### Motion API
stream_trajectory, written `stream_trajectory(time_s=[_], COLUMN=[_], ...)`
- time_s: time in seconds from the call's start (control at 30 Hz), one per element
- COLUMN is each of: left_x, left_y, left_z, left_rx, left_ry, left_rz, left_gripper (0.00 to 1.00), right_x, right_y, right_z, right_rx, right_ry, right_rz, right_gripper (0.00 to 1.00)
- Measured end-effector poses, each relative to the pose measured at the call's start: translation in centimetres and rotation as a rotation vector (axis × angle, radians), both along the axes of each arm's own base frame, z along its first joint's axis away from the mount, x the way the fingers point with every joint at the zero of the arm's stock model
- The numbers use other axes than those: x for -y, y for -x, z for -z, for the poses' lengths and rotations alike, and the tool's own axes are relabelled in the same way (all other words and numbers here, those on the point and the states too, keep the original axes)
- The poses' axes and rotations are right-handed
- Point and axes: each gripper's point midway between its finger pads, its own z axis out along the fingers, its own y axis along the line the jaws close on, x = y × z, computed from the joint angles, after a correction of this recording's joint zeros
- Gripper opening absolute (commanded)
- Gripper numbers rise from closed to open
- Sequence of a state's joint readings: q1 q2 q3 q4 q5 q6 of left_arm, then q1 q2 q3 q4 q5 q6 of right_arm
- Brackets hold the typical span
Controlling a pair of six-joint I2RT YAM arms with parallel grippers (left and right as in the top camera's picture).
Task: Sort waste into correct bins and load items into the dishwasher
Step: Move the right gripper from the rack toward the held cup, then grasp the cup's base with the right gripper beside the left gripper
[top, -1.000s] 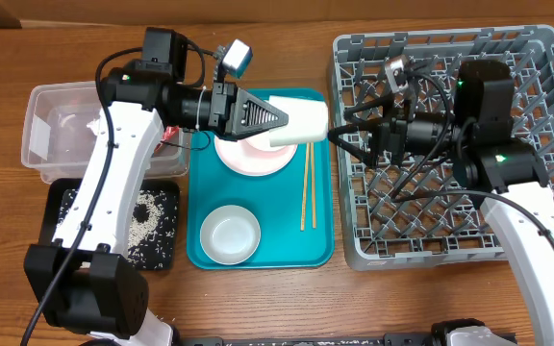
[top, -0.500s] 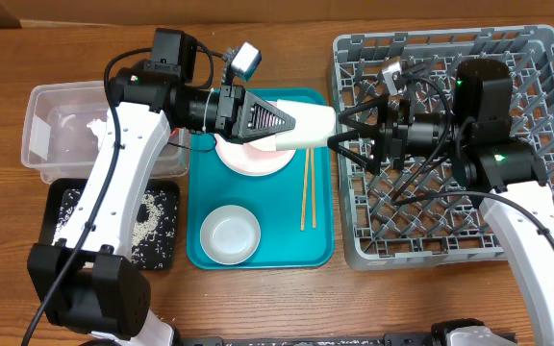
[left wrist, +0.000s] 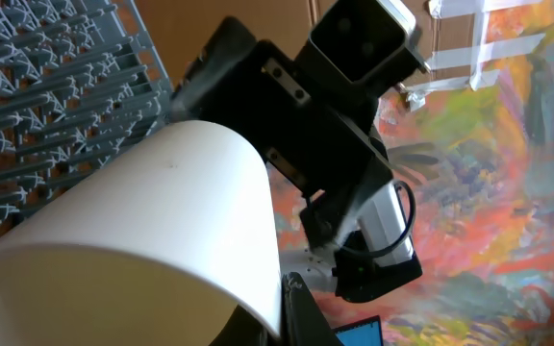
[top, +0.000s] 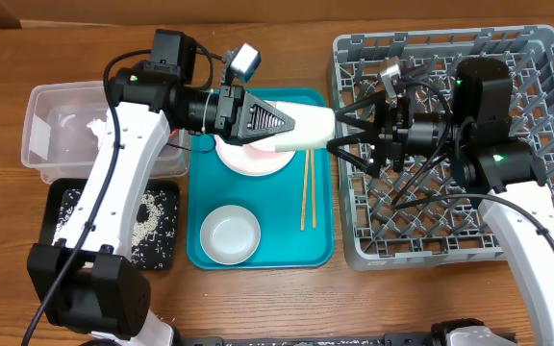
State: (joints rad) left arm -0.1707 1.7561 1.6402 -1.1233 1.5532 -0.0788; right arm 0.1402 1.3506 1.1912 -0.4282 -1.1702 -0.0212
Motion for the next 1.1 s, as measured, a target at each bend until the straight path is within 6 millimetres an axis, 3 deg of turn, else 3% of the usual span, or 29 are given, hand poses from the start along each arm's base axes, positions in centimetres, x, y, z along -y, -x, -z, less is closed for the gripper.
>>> stream_trajectory(time_s=[0.23, 0.43, 0.77, 0.9, 1.1], left_x=[0.0, 0.0, 0.0, -0.1, 0.0], left_y=[0.0, 0.0, 0.1, 0.3, 0.2], left_z=[0.0, 0.0, -0.2, -0.6, -0.6], left_rx=[0.000, -0.013, -0.014, -0.002, 0.012], left_ry=[0.000, -0.002, -0.002, 0.000, 0.003], left_rz=[0.000, 0.000, -0.001, 0.000, 0.000], left_gripper=[0.04, 0.04, 0.04, 0.04, 0.04], right_x=[0.9, 0.3, -0.9, -1.0, -1.2], right_y=[-2.2, -0.9, -0.5, 0.0, 0.7], right_z=[1.5, 1.0, 3.5, 2.8, 1.9], right_rx=[0.001, 0.070, 0.030, 0.082, 0.133], right_ry=[0.084, 0.053, -0.047, -0.085, -0.125], right_rz=[0.136, 0.028, -0.172, -0.220, -0.274], right_gripper=[1.00, 1.00, 1.00, 0.91, 0.91])
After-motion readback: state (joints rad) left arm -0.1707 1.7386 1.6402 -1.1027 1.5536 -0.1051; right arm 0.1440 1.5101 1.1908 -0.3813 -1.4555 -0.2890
